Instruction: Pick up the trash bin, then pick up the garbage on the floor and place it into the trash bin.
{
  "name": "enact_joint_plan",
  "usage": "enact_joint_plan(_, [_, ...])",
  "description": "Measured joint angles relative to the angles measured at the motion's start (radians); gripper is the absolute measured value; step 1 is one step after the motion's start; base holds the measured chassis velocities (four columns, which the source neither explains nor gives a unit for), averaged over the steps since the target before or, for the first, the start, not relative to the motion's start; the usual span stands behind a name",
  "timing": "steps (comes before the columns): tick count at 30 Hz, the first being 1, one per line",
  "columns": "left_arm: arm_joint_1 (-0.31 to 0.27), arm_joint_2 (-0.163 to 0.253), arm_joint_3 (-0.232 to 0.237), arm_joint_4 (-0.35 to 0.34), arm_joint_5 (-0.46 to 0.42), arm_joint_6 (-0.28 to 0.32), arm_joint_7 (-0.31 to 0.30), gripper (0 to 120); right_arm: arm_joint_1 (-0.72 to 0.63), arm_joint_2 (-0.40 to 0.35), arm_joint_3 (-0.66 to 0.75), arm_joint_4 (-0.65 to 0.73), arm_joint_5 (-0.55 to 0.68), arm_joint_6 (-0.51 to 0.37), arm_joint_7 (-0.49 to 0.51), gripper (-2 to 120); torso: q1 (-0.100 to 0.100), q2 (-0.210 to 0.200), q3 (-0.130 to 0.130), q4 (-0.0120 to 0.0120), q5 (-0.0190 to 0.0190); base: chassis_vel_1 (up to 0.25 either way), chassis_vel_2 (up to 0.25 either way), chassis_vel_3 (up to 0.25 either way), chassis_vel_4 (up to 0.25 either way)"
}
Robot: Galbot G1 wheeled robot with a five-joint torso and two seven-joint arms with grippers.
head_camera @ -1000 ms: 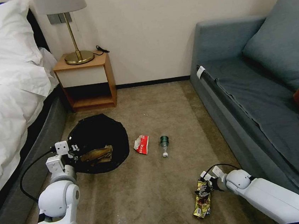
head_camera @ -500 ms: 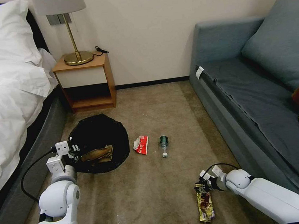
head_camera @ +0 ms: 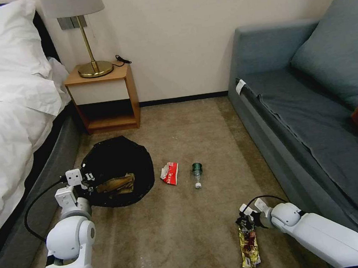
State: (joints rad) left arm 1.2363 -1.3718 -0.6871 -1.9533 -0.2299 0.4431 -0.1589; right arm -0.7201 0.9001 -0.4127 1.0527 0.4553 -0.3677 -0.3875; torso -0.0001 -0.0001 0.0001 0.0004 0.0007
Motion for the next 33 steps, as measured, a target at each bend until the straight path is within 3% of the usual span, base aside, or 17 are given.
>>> enact_joint_plan(18, [0.011, 0.015, 0.008, -0.001, 0.001, -0.019, 0.005, 3, 0.055, 0.000, -0.011, 0.019, 0.041, -0.018, 0.013, 0, 0.000, 0.000, 0.000, -0.0006, -0.0005, 0.000, 0.000, 0.000, 0.000])
enact_joint_plan(26, [0.018, 0.028, -0.014, -0.001, -0.009, -0.036, 0.014, 3, 0.090, -0.029, -0.029, 0.140, 0.249, -0.093, 0.070, 0, 0.000, 0.000, 0.000, -0.0004, -0.0007, 0.000, 0.000, 0.000, 0.000])
enact_joint_plan(30, [0.018, 0.027, -0.021, 0.003, -0.016, -0.039, 0.017, 3, 0.094, -0.041, -0.033, 0.180, 0.312, -0.118, 0.089, 9, 0.000, 0.000, 0.000, -0.0004, -0.0006, 0.000, 0.000, 0.000, 0.000])
enact_joint_plan(32, [0.021, 0.028, -0.022, 0.010, -0.017, -0.047, 0.019, 3, 0.100, -0.066, -0.046, 0.225, 0.377, -0.136, 0.116, 22, 0.000, 0.000, 0.000, -0.0002, -0.0007, 0.000, 0.000, 0.000, 0.000])
enact_joint_plan(33, [0.021, 0.028, -0.022, 0.010, -0.017, -0.047, 0.019, 3, 0.100, -0.066, -0.046, 0.225, 0.377, -0.136, 0.116, 22, 0.000, 0.000, 0.000, -0.0002, -0.0007, 0.000, 0.000, 0.000, 0.000])
